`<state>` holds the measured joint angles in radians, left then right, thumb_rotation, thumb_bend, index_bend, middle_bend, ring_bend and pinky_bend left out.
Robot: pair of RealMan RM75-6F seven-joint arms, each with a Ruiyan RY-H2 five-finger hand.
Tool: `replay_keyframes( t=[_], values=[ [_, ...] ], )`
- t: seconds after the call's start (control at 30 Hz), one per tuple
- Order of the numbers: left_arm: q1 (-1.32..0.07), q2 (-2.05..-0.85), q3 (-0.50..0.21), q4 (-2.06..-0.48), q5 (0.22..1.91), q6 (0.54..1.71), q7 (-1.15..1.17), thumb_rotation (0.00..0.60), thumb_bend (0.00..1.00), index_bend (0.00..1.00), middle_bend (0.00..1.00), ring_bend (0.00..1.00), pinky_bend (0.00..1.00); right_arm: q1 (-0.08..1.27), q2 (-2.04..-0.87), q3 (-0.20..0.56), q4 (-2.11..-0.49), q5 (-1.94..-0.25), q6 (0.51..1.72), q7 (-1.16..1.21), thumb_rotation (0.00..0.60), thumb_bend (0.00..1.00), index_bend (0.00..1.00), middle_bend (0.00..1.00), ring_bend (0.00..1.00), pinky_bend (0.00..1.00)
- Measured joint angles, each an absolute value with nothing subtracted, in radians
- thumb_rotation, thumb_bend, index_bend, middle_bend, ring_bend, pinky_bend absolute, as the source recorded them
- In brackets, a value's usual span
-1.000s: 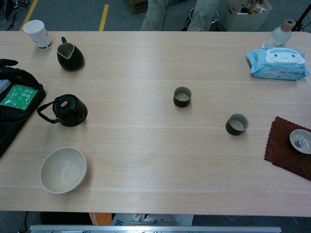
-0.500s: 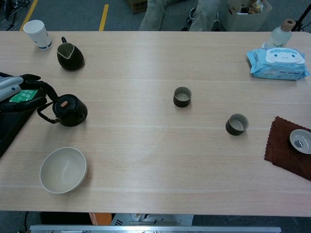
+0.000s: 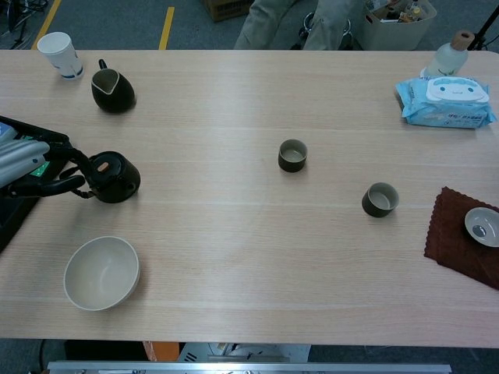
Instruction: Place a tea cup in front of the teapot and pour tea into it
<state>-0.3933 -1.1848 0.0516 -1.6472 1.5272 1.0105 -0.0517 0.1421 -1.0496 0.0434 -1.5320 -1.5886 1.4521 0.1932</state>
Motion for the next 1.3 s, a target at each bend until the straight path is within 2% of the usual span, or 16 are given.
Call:
replay_keyframes(
  t=[1.3],
  values=[
    [-0.405, -1.316, 0.088, -1.437, 1.554, 1.037, -0.033, 0.014, 0.11, 0.35, 0.34, 0.22, 0.00, 0.135, -1.048, 0.037, -1.541, -1.579, 1.454, 0.183, 0.600, 0.18, 0.37, 0.38, 0.26, 0.22]
  ],
)
